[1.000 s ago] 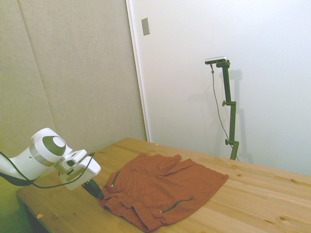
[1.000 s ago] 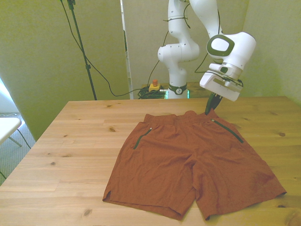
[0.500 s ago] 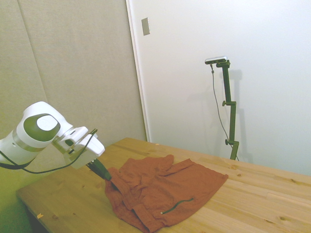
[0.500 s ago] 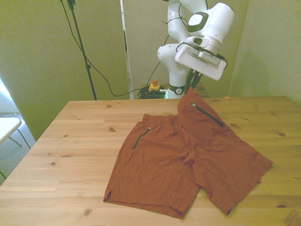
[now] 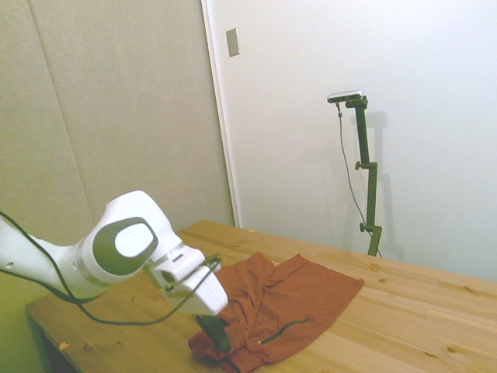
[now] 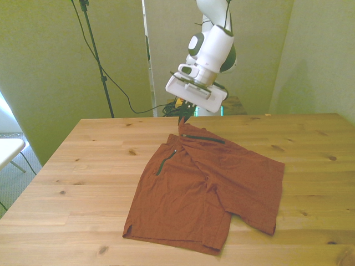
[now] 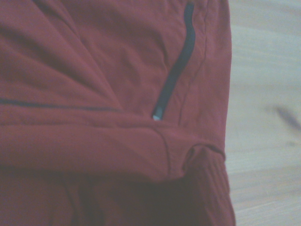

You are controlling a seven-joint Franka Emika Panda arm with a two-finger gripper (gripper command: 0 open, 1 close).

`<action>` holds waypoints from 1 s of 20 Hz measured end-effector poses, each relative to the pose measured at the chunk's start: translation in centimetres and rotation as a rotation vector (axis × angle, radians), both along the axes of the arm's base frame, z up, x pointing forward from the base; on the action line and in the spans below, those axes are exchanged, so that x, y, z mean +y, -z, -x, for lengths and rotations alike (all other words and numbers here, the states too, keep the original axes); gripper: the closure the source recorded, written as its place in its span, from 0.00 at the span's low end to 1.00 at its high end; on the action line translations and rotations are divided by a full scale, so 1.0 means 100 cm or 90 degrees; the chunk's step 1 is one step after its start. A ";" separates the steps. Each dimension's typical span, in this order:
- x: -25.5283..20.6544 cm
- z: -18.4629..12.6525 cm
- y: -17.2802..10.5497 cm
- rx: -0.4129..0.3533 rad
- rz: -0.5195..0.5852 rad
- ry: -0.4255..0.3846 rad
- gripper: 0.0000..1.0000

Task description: Fold the shorts

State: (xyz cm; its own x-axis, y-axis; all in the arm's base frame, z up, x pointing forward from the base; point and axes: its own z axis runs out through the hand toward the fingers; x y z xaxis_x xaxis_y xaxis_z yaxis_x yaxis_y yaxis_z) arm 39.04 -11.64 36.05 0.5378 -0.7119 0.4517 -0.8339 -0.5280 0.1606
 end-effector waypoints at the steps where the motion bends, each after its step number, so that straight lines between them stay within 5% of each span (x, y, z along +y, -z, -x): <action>1: -0.004 -0.001 0.009 0.004 -0.004 0.006 0.00; 14: 0.002 -0.020 0.017 0.002 -0.008 0.002 0.00; 20: 0.038 -0.002 -0.048 -0.029 0.011 -0.035 0.00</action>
State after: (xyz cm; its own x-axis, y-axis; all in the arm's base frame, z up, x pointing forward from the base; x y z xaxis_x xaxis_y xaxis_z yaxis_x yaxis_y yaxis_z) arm 39.20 -7.80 40.81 0.5541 -0.6740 0.4886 -0.8107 -0.5702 0.1328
